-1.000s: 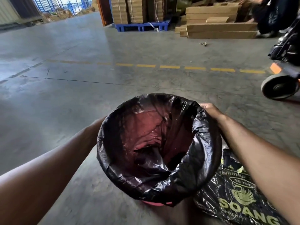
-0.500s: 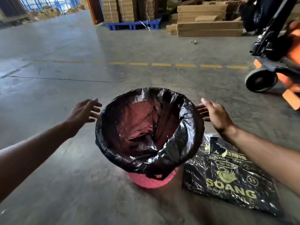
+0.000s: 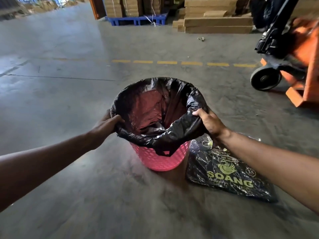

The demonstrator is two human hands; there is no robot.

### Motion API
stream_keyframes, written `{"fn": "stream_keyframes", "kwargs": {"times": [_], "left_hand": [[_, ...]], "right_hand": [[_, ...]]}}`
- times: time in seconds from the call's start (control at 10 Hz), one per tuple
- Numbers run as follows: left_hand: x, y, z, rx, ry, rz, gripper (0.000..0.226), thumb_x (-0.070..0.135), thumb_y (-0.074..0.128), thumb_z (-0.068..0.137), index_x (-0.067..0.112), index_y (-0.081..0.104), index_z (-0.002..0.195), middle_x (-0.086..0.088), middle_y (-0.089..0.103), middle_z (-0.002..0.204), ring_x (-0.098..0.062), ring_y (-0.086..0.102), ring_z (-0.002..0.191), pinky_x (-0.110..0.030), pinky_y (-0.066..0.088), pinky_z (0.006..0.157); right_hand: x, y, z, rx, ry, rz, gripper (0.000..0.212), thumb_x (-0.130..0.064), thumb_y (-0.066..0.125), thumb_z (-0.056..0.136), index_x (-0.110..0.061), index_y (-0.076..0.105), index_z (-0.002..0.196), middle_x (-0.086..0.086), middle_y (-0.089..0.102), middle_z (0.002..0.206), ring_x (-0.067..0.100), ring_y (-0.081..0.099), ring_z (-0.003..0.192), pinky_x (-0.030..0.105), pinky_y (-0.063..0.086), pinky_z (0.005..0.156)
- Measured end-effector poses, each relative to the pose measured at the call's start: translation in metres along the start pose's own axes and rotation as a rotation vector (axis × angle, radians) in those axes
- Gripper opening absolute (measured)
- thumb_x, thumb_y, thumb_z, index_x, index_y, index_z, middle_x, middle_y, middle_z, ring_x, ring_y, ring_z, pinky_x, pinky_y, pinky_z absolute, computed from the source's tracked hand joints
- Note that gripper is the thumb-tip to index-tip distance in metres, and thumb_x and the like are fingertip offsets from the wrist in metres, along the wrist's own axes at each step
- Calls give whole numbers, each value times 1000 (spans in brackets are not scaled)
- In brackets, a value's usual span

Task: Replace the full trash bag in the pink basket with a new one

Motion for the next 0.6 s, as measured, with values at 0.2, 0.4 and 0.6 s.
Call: {"fn": "stream_keyframes", "kwargs": {"times": [0.2, 0.4, 0.6], "left_hand": [[-1, 15, 32, 43, 5, 94, 36, 50, 53, 66, 42, 56, 101, 4, 63, 94, -21, 57, 93, -49, 50, 95], [-11, 7, 38, 70, 8, 204, 48, 72, 47, 81, 51, 53, 124, 5, 66, 130, -23, 61, 123, -50, 43, 111], [18, 0, 13, 238, 140, 506, 64, 69, 38, 95, 27, 47, 143, -12, 44, 138, -30, 58, 123, -43, 37, 116]], "right_hand": [[10, -20, 17, 58, 13, -16, 27, -23, 55, 93, -18, 54, 66, -6, 53, 45, 5, 49, 38, 20, 40, 40], [6, -22, 14, 33, 35, -160, 31, -37, 54, 96, -19, 59, 71, -7, 63, 62, 9, 61, 64, 22, 47, 64], [-28, -36, -7, -186, 64, -236, 87, -78, 55, 72, -22, 57, 138, -6, 56, 142, 5, 48, 126, 23, 30, 107]]}}
Point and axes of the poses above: each hand's wrist, its own z-axis towards the middle knuckle, its own y-axis out of the palm, x = y × z, the point moved 2 cm from there along z, towards the middle knuckle
